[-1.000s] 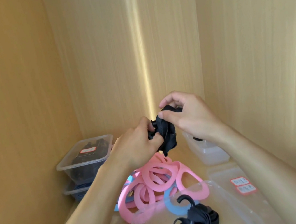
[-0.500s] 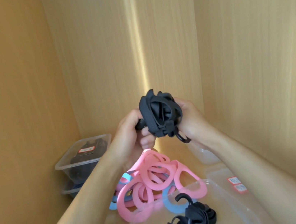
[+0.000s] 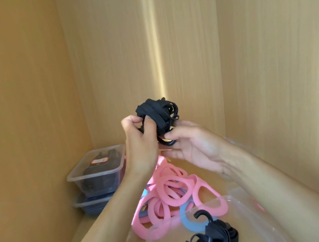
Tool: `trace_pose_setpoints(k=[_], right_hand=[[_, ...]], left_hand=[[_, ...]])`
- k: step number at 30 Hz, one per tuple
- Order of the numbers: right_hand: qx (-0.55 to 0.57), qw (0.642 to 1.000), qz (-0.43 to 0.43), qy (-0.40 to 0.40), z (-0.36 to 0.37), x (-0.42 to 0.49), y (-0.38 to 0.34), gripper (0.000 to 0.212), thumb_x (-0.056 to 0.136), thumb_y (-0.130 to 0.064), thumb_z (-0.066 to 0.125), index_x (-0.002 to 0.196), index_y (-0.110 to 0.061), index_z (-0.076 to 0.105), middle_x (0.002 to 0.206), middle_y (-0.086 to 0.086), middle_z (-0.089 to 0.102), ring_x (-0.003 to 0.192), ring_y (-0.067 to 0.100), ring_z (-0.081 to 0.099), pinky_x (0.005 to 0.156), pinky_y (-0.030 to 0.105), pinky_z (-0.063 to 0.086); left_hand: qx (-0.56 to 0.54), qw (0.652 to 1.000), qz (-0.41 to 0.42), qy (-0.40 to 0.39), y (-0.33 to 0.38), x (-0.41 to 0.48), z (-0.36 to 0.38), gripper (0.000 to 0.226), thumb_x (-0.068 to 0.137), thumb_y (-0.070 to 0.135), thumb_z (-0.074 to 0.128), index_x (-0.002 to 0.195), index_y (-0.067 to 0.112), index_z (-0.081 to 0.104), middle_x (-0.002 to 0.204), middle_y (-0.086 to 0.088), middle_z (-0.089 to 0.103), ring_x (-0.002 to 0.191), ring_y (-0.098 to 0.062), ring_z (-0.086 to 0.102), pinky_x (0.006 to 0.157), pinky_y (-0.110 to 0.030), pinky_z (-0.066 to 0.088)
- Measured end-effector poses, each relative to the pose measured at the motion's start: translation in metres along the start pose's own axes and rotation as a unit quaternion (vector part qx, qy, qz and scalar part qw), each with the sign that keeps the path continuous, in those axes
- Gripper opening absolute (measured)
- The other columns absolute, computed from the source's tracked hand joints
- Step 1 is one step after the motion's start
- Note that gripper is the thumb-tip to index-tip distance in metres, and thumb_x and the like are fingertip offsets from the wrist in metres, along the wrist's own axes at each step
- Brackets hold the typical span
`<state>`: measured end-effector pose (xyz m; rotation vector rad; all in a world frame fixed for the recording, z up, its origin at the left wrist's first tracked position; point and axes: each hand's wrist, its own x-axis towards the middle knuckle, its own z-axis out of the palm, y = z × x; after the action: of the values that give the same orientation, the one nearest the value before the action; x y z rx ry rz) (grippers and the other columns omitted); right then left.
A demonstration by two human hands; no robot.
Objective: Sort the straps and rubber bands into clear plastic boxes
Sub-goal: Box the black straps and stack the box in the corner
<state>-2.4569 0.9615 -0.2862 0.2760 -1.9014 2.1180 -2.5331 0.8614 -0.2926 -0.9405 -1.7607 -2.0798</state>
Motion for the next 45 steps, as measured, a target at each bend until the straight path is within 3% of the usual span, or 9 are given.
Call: trace_pose_setpoints(k=[8, 14, 20, 25, 31, 34, 37, 40, 45], right_hand=[[0.05, 0.994, -0.016, 0.1, 0.002, 0.0, 0.001, 0.054, 0.08, -0.046, 0.061, 0.121, -0.011, 0.065, 0.117, 0.01, 0.07, 0.103, 0.018, 0.069, 0.076, 0.028, 0.057], [-0.078, 0.978, -0.069, 0.182, 0.001, -0.011, -0.015, 0.024, 0.09, -0.035, 0.064, 0.103, -0.016, 0.07, 0.101, 0.007, 0.074, 0.091, 0.023, 0.071, 0.082, 0.04, 0.054], [-0.188, 0.971, -0.092, 0.112, -0.005, -0.038, -0.021, 0.028, 0.087, -0.037, 0.066, 0.106, -0.017, 0.067, 0.098, 0.004, 0.074, 0.092, 0.019, 0.071, 0.079, 0.036, 0.058], [-0.264, 0.964, 0.015, -0.024, -0.033, -0.071, -0.009, 0.025, 0.059, -0.042, 0.069, 0.082, -0.031, 0.068, 0.077, -0.006, 0.066, 0.076, 0.013, 0.064, 0.067, 0.03, 0.051], [-0.212, 0.93, 0.183, -0.24, -0.04, -0.08, 0.002, 0.045, 0.067, -0.027, 0.067, 0.107, -0.008, 0.059, 0.103, 0.012, 0.055, 0.096, 0.028, 0.054, 0.083, 0.046, 0.037], [-0.198, 0.896, 0.199, -0.343, -0.036, -0.084, -0.002, 0.034, 0.076, 0.004, 0.057, 0.111, 0.003, 0.053, 0.105, 0.01, 0.057, 0.098, 0.025, 0.057, 0.085, 0.036, 0.045], [-0.243, 0.892, 0.219, -0.311, -0.04, -0.088, -0.007, 0.037, 0.073, 0.016, 0.059, 0.107, 0.001, 0.061, 0.101, -0.002, 0.07, 0.096, 0.011, 0.066, 0.08, 0.021, 0.051], [-0.353, 0.882, 0.192, -0.247, -0.039, -0.087, -0.006, 0.04, 0.071, 0.02, 0.07, 0.092, -0.015, 0.066, 0.079, -0.012, 0.072, 0.074, 0.0, 0.065, 0.065, 0.012, 0.049], [-0.479, 0.846, 0.153, -0.177, -0.034, -0.087, 0.001, 0.031, 0.075, 0.006, 0.076, 0.096, -0.016, 0.072, 0.082, 0.006, 0.07, 0.069, 0.003, 0.062, 0.069, 0.033, 0.056]], left_hand=[[0.305, 0.939, 0.147, -0.058, -0.008, -0.02, 0.006, 0.026, 0.095, 0.039, 0.043, 0.098, 0.025, 0.022, 0.079, -0.005, 0.065, 0.069, -0.033, 0.061, 0.06, -0.042, 0.046], [0.304, 0.913, 0.187, -0.195, 0.008, -0.028, -0.002, 0.03, 0.095, 0.034, 0.048, 0.111, 0.025, 0.025, 0.066, 0.007, 0.052, 0.056, -0.018, 0.053, 0.05, -0.033, 0.036], [0.273, 0.903, 0.263, -0.204, 0.01, -0.05, -0.039, 0.009, 0.096, 0.036, 0.04, 0.105, 0.033, 0.041, 0.067, 0.005, 0.059, 0.062, -0.007, 0.055, 0.057, -0.023, 0.039], [0.228, 0.947, 0.167, -0.15, 0.002, -0.06, -0.06, 0.038, 0.088, 0.052, 0.033, 0.075, 0.023, 0.054, 0.065, 0.011, 0.053, 0.059, -0.007, 0.046, 0.058, -0.03, 0.042], [0.249, 0.873, 0.075, -0.414, 0.006, -0.08, -0.057, 0.046, 0.077, 0.068, 0.048, 0.067, 0.024, 0.058, 0.06, 0.012, 0.055, 0.055, -0.003, 0.044, 0.054, -0.016, 0.033], [0.271, 0.847, 0.049, -0.455, 0.012, -0.087, -0.052, 0.043, 0.069, 0.067, 0.066, 0.069, 0.024, 0.063, 0.061, 0.02, 0.057, 0.057, 0.001, 0.048, 0.054, -0.013, 0.034], [0.302, 0.83, 0.05, -0.466, 0.013, -0.09, -0.05, 0.036, 0.07, 0.059, 0.065, 0.07, 0.024, 0.062, 0.059, 0.023, 0.055, 0.057, 0.001, 0.048, 0.054, -0.012, 0.034], [0.335, 0.818, 0.016, -0.468, 0.013, -0.092, -0.049, 0.059, 0.058, 0.076, 0.052, 0.072, 0.019, 0.059, 0.06, 0.016, 0.053, 0.054, 0.0, 0.045, 0.052, -0.015, 0.032], [0.366, 0.818, -0.013, -0.445, 0.014, -0.097, -0.044, 0.062, 0.07, 0.086, 0.022, 0.063, 0.036, 0.058, 0.067, 0.014, 0.057, 0.059, 0.007, 0.046, 0.058, -0.013, 0.032]])
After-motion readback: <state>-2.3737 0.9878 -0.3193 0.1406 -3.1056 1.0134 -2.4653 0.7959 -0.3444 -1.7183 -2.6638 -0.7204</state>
